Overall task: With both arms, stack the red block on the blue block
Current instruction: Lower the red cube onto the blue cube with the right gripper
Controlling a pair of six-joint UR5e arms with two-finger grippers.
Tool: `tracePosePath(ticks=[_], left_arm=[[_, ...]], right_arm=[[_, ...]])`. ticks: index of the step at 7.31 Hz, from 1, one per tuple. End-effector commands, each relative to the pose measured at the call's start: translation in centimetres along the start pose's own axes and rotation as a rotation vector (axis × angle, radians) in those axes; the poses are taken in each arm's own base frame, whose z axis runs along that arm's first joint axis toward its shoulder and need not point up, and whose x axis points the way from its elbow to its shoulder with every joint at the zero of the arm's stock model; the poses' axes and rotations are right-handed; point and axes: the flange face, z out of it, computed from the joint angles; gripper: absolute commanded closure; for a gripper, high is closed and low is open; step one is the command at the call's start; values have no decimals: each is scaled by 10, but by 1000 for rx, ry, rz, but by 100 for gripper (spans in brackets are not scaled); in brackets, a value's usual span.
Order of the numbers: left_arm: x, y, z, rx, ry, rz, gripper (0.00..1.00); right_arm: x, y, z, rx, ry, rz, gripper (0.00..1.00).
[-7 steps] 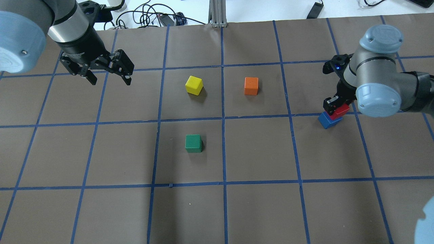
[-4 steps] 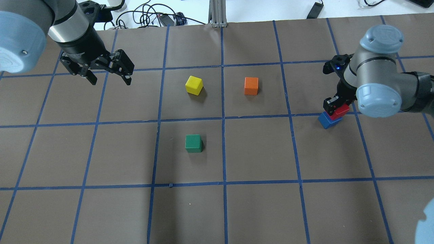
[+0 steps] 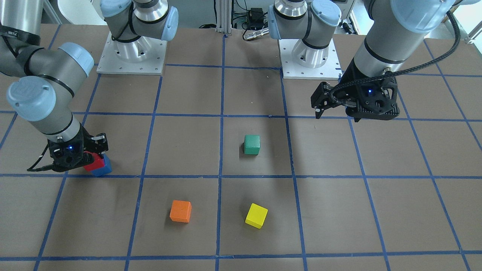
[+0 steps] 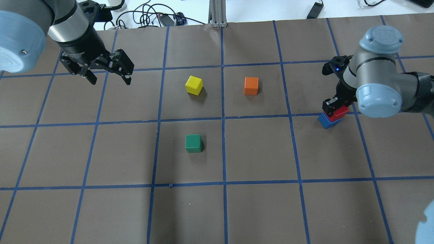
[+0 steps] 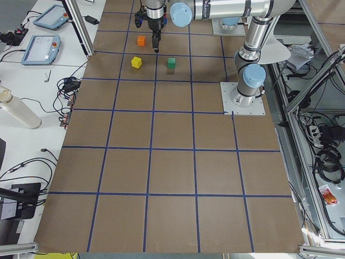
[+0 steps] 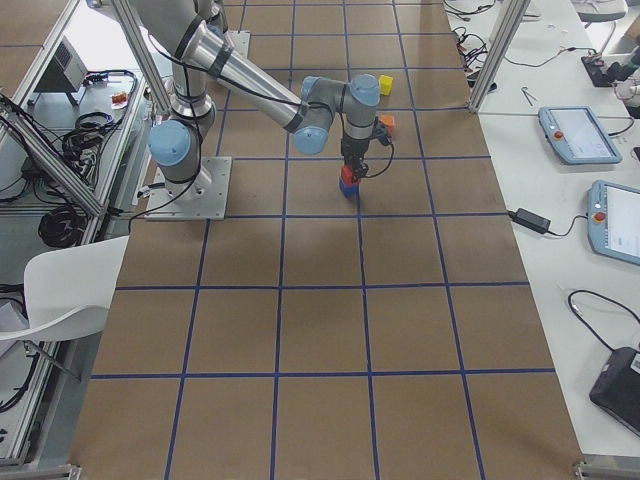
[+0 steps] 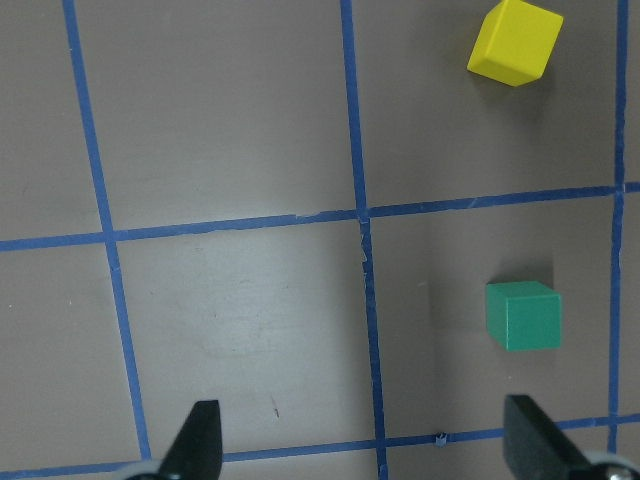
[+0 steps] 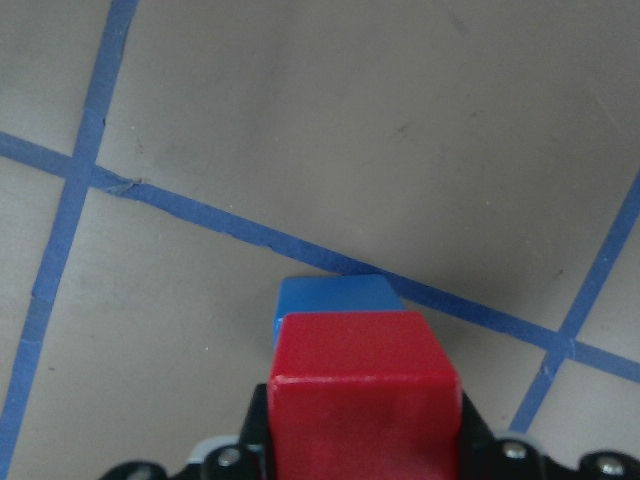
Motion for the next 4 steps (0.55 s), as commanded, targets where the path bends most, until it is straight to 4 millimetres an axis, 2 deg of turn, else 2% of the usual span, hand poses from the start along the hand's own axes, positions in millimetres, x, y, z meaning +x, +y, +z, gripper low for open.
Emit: tracePosePath(ticks=[1, 2, 4], left_arm=[[0, 0, 0, -1, 0, 0, 0], [0, 0, 0, -1, 0, 0, 0], [0, -1, 2, -4, 0, 0, 0]], right_arm=[[-1, 1, 1, -6, -4, -2, 87], [-1, -1, 1, 1, -11, -2, 67], [-1, -1, 1, 5, -8, -2, 3]])
